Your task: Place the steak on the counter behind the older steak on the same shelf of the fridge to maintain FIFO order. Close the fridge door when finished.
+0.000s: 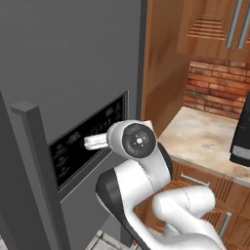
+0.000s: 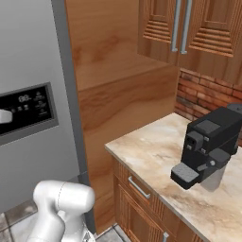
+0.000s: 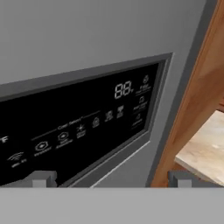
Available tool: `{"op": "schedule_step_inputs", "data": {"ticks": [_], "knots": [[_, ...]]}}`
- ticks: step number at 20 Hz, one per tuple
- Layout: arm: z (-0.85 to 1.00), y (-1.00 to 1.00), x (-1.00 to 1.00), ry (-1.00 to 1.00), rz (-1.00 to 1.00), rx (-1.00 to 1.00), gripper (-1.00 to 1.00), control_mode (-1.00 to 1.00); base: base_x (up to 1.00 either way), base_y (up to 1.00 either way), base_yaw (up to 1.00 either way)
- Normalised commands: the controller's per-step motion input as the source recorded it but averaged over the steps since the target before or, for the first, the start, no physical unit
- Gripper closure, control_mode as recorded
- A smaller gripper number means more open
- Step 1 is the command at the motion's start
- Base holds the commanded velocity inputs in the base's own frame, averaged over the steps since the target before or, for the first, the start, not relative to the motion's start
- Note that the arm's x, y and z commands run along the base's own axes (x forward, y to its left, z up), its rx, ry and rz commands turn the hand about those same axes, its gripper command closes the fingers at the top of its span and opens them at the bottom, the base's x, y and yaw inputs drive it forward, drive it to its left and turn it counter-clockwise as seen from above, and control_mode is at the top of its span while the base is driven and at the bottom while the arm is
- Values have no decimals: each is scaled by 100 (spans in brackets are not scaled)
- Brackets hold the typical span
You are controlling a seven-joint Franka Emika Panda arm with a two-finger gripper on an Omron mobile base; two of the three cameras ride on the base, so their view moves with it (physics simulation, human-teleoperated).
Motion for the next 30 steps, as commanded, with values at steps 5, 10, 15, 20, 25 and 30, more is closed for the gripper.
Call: {"op": "schedule_step_inputs", "data": {"ticks": [5, 10, 15, 20, 25, 30], "knots": [[0, 28, 32, -5, 0, 3, -100, -100, 0, 0, 0], [0, 22, 43, -1, 0, 2, -100, -100, 0, 0, 0], [-5, 29, 56, -1, 0, 2, -100, -100, 0, 0, 0], [-7, 34, 56, 0, 0, 2, -100, -100, 0, 0, 0], [-6, 26, 52, -1, 0, 1, -100, -100, 0, 0, 0], [-7, 32, 63, -1, -5, 0, -100, -100, 0, 0, 0]]}}
